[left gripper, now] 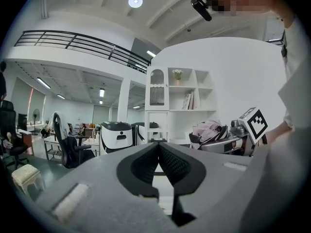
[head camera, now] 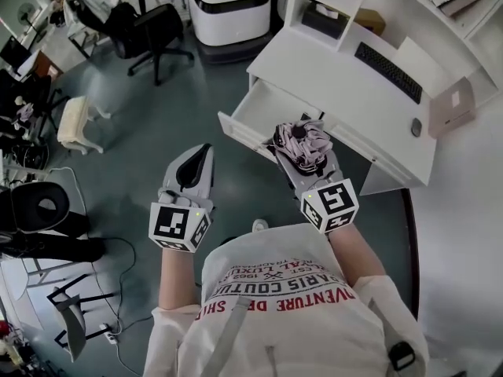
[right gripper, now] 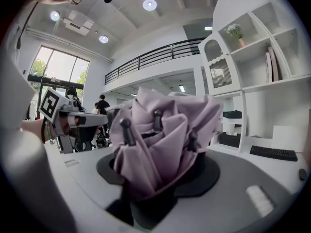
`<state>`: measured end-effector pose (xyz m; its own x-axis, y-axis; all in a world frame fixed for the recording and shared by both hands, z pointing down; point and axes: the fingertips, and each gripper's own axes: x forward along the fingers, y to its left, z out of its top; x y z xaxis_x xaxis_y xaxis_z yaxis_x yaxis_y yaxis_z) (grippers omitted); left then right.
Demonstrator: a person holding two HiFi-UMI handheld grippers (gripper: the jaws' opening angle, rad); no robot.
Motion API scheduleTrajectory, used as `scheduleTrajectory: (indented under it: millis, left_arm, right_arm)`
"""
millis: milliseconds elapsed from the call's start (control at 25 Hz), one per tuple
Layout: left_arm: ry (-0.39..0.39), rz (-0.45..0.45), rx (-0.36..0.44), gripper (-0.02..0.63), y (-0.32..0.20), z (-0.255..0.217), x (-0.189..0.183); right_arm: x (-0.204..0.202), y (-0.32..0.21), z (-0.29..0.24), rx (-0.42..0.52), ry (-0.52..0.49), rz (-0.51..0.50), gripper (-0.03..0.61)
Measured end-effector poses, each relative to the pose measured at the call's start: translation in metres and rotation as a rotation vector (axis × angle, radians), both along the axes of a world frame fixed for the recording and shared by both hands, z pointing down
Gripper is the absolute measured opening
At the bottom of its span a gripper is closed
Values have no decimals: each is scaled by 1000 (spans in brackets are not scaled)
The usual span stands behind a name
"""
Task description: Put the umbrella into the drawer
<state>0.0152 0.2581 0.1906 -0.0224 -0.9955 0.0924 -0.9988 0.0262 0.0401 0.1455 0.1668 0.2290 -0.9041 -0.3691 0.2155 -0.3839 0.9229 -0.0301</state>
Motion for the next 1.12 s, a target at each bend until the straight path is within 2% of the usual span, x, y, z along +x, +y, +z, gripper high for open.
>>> scheduleTrajectory:
  millis: [320,640,880,1120]
  left_arm:
    - [15,121,-41,8,-88,18,-24]
    - [41,310,-67,8,-198,41,-59]
    - [54,475,-122,7,-264,81,-73]
    - [99,607,-175,8,-308,145,-78]
  right_arm:
    - [-24,-69,19,-36,41,85,224]
    - [-56,-145,56,-82,109,225,225]
    - [-81,-179,126,-178,227,271,227]
    - [-101,-208,217,-245,379,239,227]
